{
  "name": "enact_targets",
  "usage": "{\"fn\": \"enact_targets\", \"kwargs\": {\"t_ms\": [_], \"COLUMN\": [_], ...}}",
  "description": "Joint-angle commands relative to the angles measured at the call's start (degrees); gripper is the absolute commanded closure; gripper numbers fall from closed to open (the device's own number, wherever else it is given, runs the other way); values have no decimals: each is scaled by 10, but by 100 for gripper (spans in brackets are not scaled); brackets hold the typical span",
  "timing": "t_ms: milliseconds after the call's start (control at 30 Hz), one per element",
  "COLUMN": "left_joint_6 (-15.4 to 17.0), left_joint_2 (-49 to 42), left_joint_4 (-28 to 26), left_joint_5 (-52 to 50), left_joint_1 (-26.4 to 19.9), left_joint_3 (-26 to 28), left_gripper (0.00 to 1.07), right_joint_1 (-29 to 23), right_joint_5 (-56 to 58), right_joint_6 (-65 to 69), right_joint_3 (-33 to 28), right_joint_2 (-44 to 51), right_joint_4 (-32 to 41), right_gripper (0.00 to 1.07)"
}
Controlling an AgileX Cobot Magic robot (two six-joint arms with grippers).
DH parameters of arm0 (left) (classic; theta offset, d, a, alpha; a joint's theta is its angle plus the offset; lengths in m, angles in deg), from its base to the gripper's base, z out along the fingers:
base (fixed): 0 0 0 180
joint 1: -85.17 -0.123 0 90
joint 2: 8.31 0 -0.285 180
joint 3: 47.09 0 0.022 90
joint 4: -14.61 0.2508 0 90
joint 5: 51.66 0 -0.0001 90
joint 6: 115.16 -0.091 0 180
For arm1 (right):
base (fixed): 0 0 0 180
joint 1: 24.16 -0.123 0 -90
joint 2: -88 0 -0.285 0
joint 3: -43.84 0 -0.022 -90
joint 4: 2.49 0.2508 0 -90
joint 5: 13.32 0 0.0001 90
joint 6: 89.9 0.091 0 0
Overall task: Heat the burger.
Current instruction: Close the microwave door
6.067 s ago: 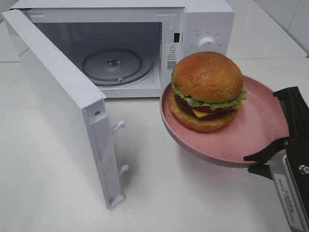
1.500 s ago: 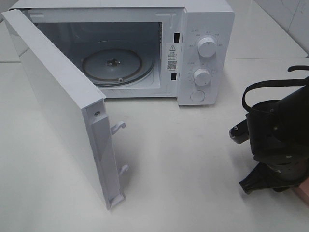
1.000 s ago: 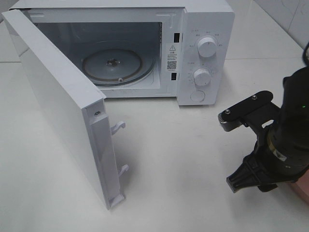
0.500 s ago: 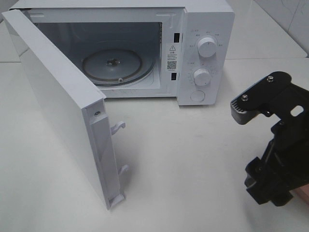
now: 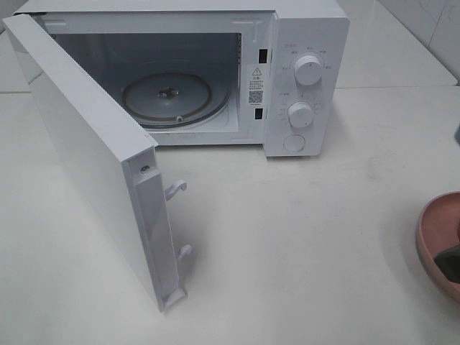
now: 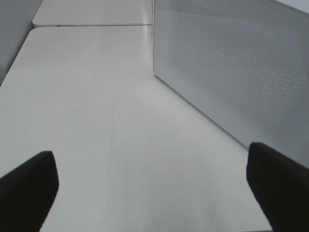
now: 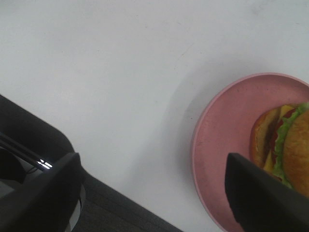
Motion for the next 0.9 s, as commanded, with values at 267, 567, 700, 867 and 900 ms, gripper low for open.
{"fn": "enact_targets", "kwargs": {"t_ms": [267, 567, 700, 867, 900], "left_joint_6": [4, 4, 4, 4, 4], "left_joint_2": [-5, -5, -5, -5, -5], "left_joint_4": [-1, -1, -1, -1, -1], "left_joint_5": [-1, -1, -1, -1, -1], "left_joint_1": [-1, -1, -1, -1, -1], "left_joint_3": [-2, -2, -2, -2, -2], "left_gripper": [9, 9, 9, 9, 9], "right_joint_1": [6, 131, 181, 239, 239], "right_joint_5": [30, 29, 28, 24, 24], "right_joint_6": [-7, -85, -93, -93, -93], "right_joint_3": [-1, -19, -29, -50, -50], "right_joint_2": [98, 171, 218, 296, 296], "right_joint_4": [23, 56, 87, 105, 105], "right_gripper": [29, 30, 30, 31, 31]}}
